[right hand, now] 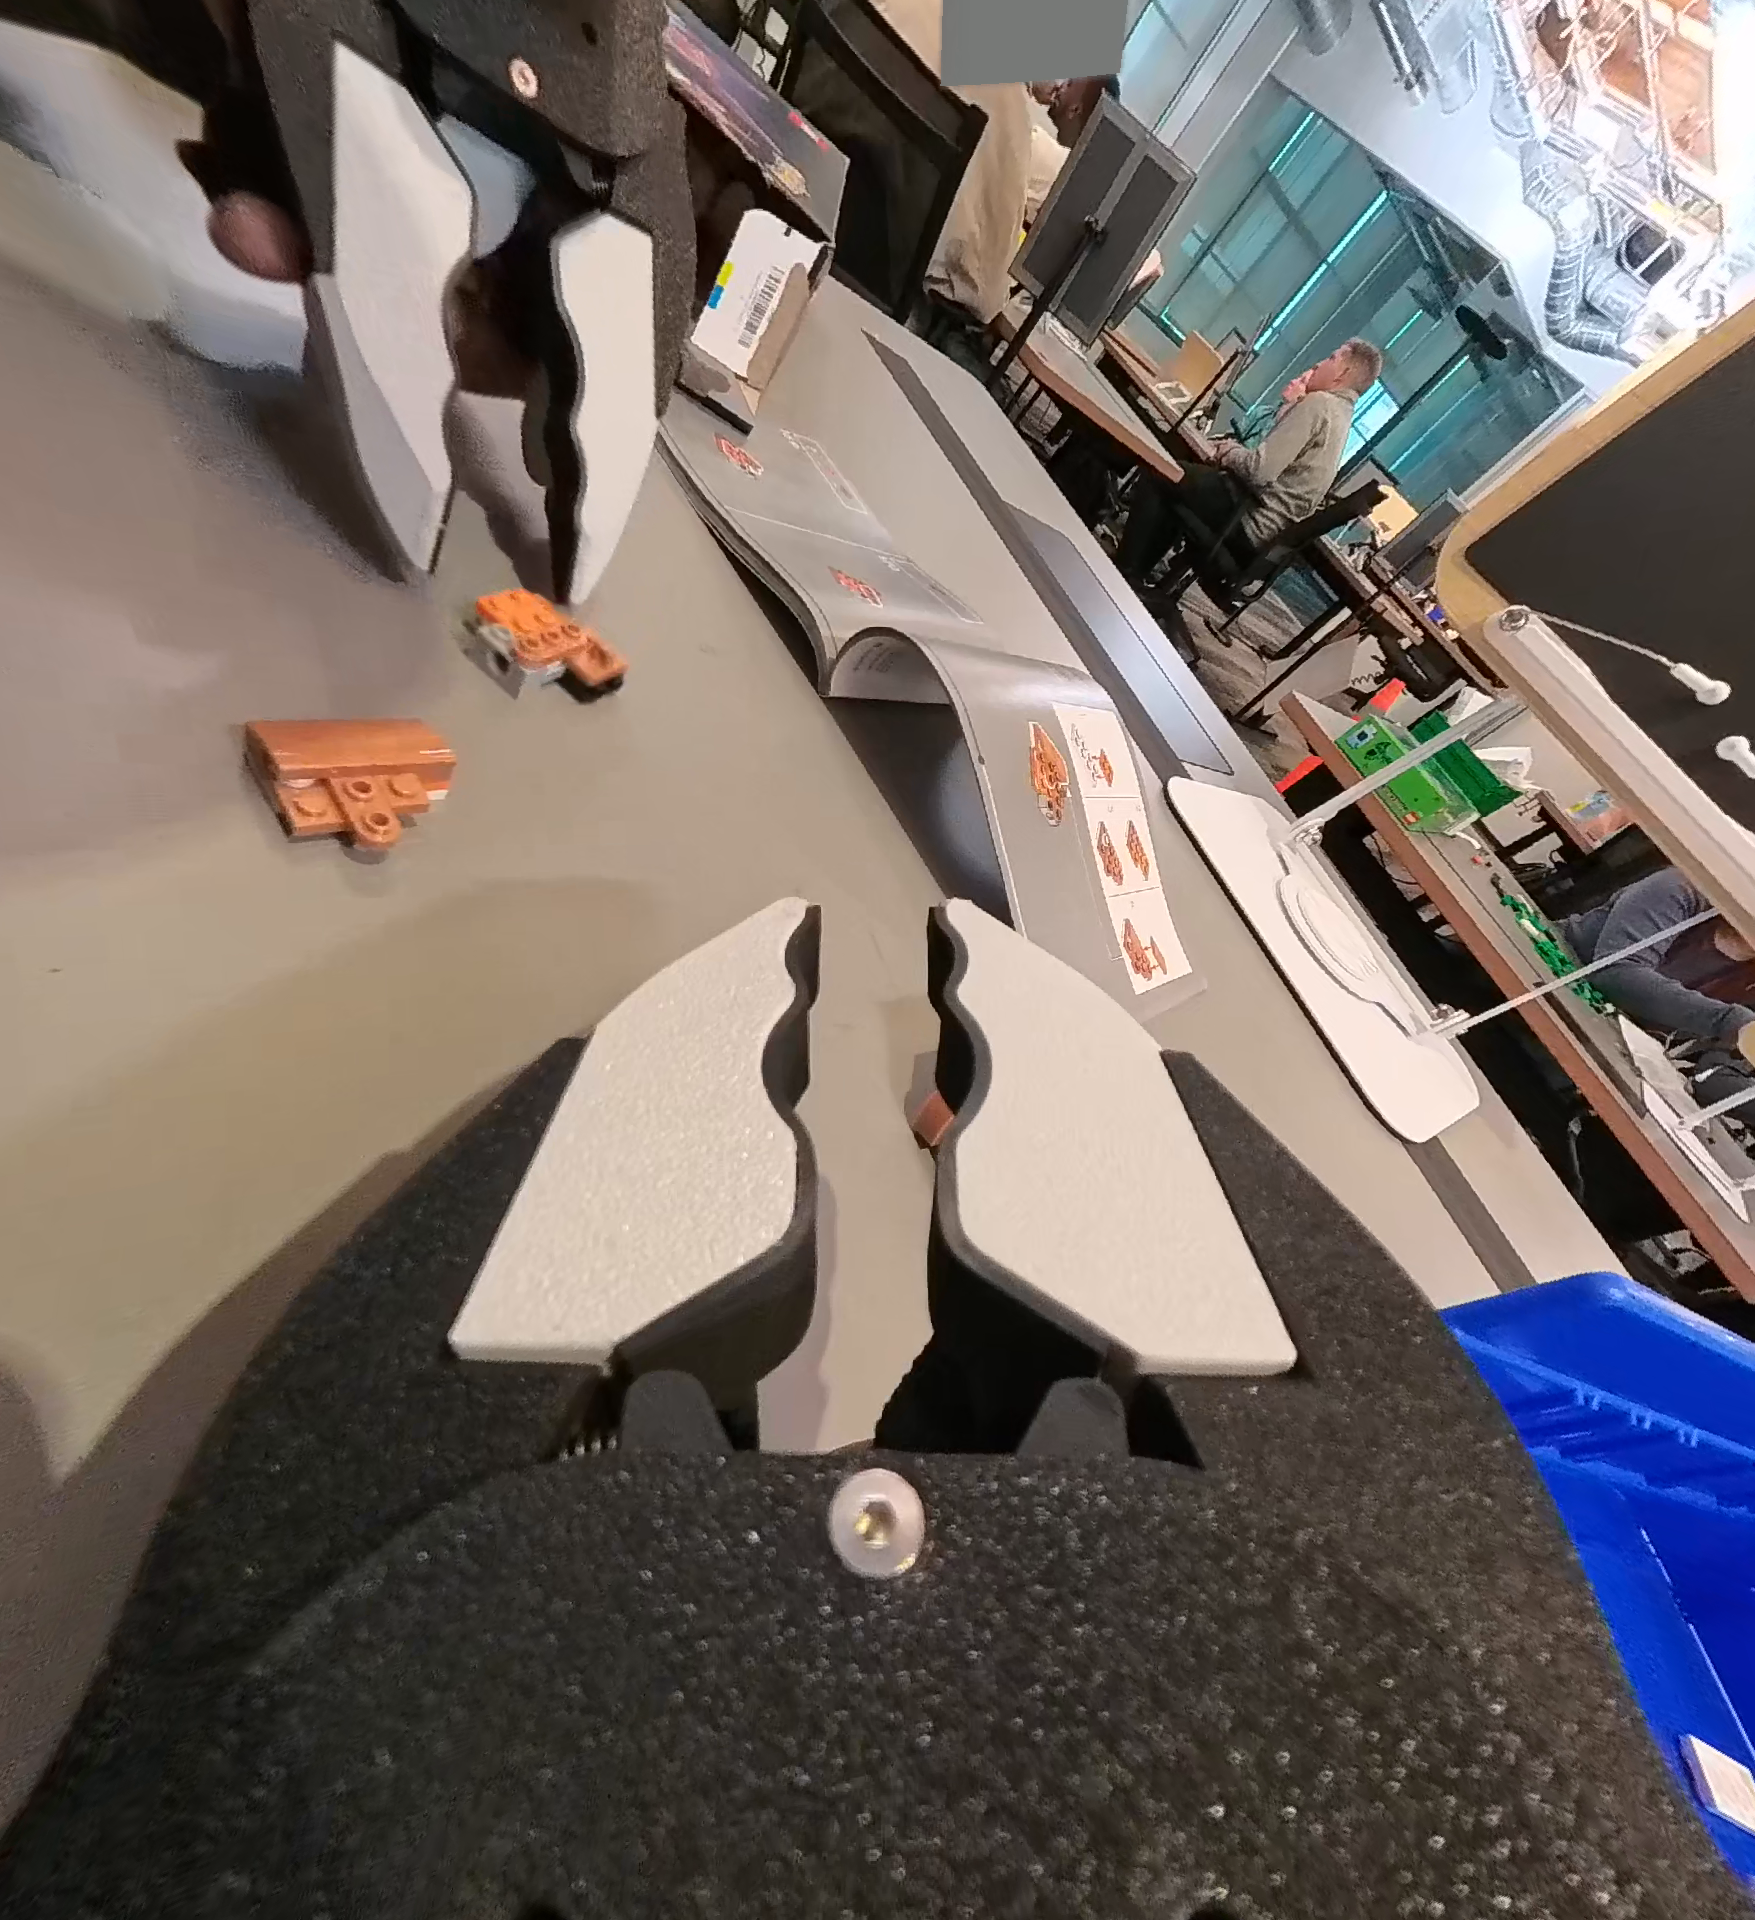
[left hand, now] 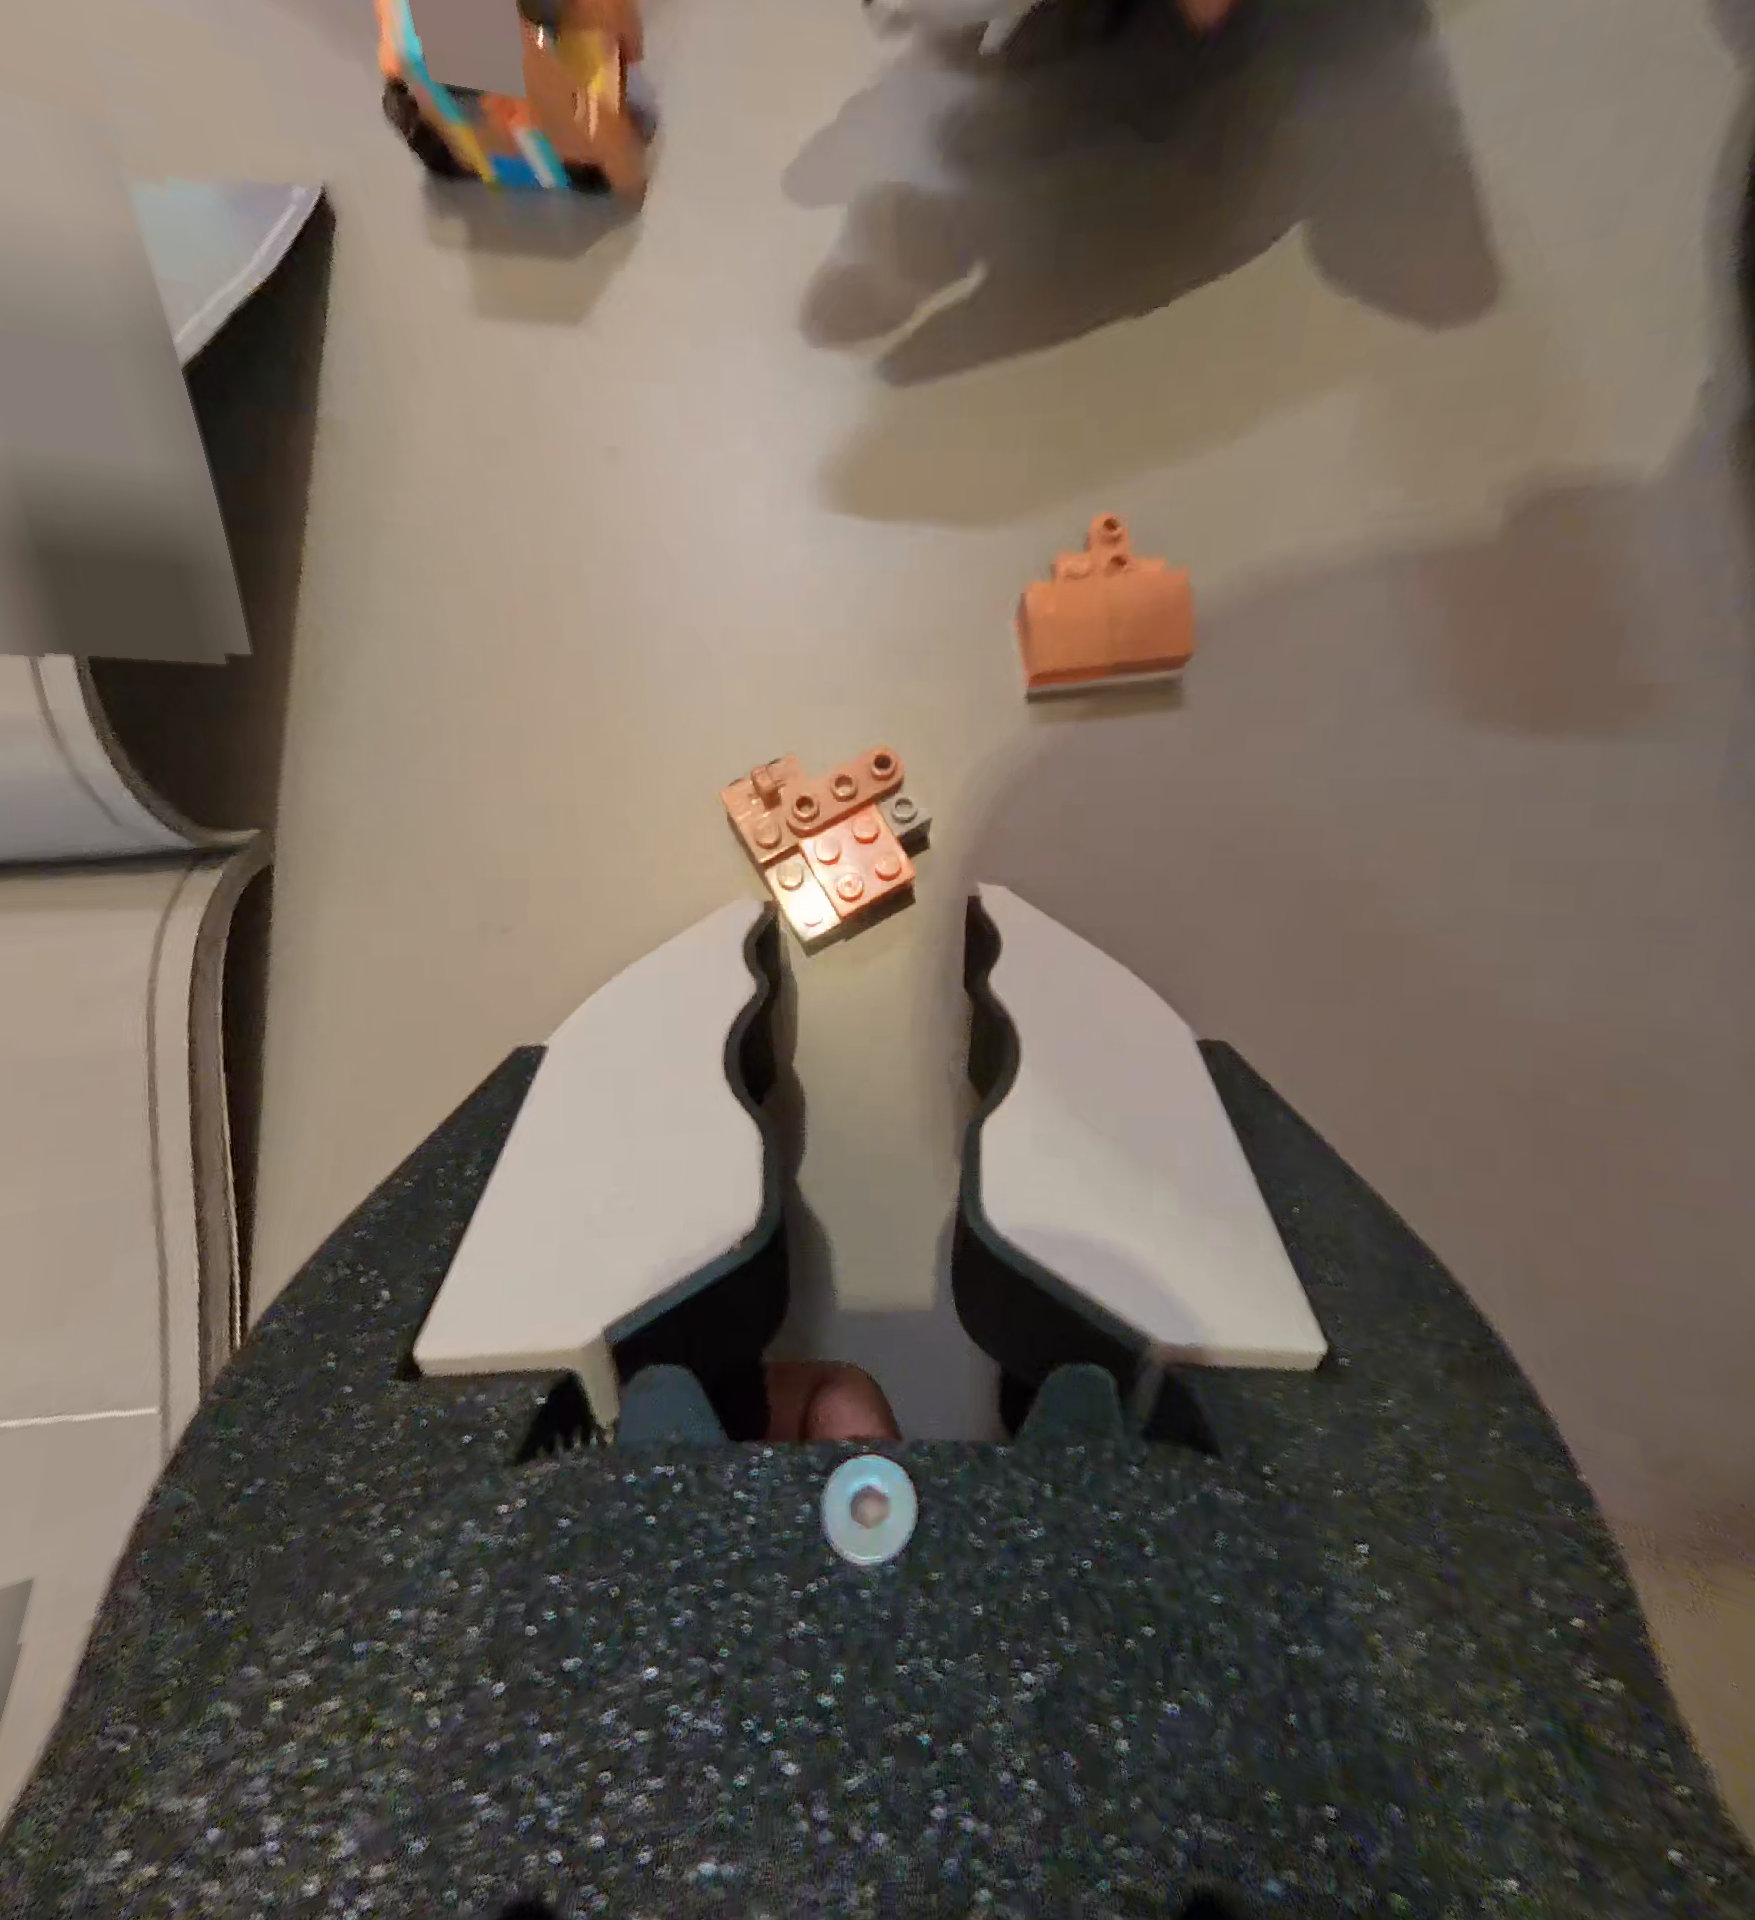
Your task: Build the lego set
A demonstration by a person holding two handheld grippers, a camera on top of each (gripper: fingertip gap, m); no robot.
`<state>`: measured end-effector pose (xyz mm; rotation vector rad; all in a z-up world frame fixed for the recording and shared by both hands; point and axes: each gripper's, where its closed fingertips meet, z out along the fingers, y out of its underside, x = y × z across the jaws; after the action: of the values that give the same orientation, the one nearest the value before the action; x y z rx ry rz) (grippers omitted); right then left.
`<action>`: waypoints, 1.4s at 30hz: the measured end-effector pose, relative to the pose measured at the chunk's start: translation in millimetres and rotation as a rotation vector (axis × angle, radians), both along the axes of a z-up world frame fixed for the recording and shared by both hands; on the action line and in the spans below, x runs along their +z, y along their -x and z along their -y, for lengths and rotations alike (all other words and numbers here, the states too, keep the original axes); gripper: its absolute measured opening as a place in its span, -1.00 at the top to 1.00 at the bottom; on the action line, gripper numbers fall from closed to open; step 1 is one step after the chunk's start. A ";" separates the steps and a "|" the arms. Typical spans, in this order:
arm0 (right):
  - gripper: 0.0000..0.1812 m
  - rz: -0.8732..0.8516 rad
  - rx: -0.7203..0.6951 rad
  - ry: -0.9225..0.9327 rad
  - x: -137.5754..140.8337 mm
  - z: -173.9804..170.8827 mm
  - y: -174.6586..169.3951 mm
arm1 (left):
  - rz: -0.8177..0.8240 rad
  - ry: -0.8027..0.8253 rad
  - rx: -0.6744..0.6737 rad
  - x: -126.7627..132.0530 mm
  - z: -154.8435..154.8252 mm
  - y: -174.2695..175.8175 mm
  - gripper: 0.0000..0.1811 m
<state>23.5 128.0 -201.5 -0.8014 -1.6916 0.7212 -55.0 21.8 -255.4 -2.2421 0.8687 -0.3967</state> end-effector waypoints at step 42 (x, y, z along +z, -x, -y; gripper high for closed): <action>0.80 0.017 0.011 -0.072 -6.6 3.5 -2.1 | -0.117 -0.200 -0.075 9.4 -20.1 -73.5 0.50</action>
<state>25.7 124.5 -208.1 -0.7499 -1.7285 0.6593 18.5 41.9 -246.0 -2.0687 1.0099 -0.2041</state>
